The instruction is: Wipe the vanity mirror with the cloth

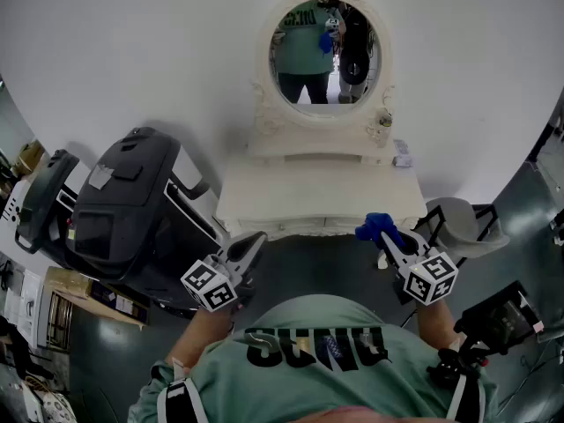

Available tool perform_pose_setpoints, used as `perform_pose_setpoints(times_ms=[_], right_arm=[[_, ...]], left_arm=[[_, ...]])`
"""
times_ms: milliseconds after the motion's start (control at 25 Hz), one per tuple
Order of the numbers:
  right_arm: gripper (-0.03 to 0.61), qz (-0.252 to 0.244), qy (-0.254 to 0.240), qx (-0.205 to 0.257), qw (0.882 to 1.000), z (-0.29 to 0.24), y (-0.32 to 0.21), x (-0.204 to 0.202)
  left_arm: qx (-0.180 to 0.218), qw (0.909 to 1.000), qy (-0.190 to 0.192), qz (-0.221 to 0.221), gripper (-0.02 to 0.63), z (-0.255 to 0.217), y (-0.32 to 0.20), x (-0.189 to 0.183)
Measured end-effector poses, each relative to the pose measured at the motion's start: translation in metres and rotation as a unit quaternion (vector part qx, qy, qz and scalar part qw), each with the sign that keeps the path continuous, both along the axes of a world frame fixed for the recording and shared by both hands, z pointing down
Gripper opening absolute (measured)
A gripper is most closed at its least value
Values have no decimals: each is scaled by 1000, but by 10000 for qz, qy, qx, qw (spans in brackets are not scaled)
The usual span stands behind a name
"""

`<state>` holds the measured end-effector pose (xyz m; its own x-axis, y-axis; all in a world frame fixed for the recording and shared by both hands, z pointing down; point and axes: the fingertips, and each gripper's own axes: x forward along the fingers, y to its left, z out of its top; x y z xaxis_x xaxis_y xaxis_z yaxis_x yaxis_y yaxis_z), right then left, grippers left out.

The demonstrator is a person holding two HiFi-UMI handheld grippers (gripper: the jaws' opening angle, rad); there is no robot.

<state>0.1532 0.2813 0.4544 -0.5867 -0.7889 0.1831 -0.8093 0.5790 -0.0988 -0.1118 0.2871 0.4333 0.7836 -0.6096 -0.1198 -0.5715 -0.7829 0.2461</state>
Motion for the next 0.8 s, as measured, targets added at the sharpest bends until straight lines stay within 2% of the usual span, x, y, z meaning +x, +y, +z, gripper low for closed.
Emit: perform_pose_setpoints(times_ms=[280, 480, 800], right_arm=[[51, 5, -70, -21, 10000, 1, -9, 19], [52, -25, -391, -133, 9991, 1, -17, 41], [52, -139, -296, -120, 9994, -1, -24, 98]], left_arm=[[-38, 10000, -26, 65, 9, 2, -12, 22], [-63, 9999, -47, 105, 9, 0, -25, 46], [-101, 9998, -70, 187, 9, -5, -43, 113]])
